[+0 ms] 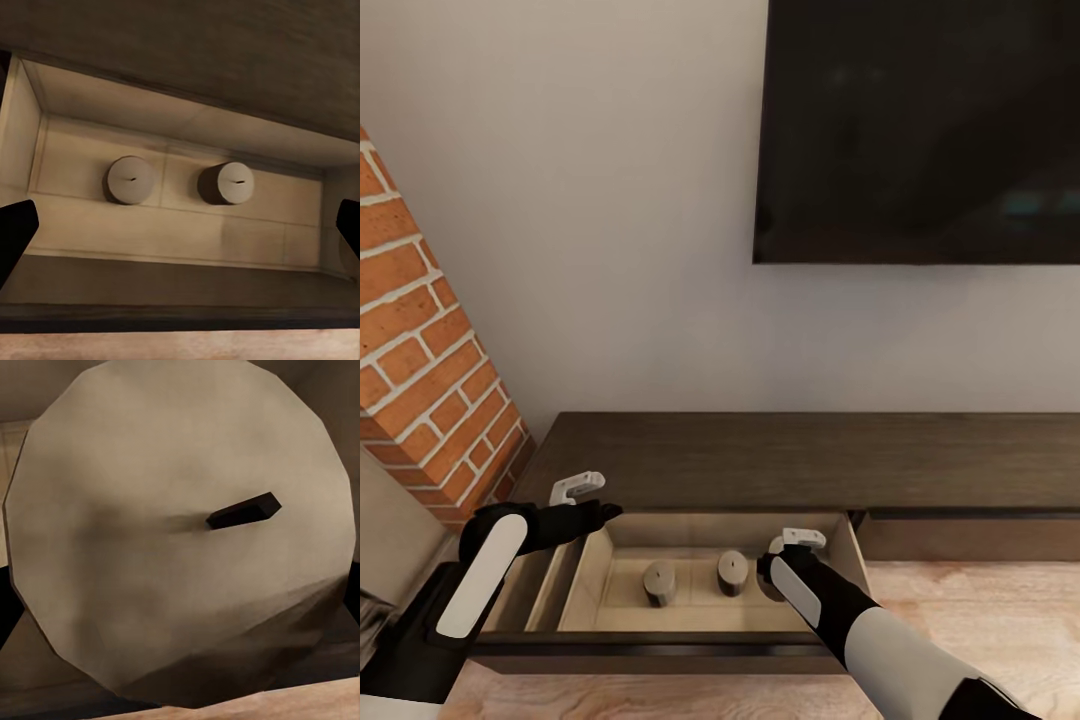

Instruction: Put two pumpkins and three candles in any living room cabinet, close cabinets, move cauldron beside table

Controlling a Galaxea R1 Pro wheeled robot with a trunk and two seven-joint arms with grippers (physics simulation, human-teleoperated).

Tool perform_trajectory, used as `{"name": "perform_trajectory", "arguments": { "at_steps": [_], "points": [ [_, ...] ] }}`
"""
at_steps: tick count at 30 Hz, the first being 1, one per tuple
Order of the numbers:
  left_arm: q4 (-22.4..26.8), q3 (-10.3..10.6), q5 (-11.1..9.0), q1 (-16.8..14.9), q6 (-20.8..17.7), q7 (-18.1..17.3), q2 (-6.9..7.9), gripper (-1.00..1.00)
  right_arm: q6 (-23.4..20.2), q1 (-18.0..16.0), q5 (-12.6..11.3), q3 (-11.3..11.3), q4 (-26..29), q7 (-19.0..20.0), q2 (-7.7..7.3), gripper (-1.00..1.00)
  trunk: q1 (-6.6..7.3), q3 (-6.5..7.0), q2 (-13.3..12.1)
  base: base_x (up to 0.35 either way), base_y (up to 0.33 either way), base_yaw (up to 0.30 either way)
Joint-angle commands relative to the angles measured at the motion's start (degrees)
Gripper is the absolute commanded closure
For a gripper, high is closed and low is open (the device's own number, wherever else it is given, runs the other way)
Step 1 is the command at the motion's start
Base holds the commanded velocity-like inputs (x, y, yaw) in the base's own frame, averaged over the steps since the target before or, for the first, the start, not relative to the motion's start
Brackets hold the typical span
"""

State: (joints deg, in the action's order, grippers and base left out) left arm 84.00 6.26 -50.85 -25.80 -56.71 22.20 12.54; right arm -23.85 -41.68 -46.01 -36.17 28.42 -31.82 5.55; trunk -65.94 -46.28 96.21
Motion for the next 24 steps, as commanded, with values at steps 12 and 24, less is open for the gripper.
{"name": "perform_trajectory", "arguments": {
  "at_steps": [12, 24],
  "points": [
    [0.1, 0.5, -0.6, 0.0, -0.1, 0.6, -0.06, -1.00, 0.0, -0.1, -0.3, -0.4, 0.0, -0.4, 0.04, 1.00, -2.64, -2.21, 4.9, 0.000, 0.000, 0.000],
    [0.0, 0.7, -0.6, 0.0, -0.1, 0.6, -0.06, -1.00, 0.4, -0.1, -0.3, -0.4, -0.6, -0.4, 0.07, 1.00, -5.27, -4.36, 9.7, 0.000, 0.000, 0.000]
  ]
}}
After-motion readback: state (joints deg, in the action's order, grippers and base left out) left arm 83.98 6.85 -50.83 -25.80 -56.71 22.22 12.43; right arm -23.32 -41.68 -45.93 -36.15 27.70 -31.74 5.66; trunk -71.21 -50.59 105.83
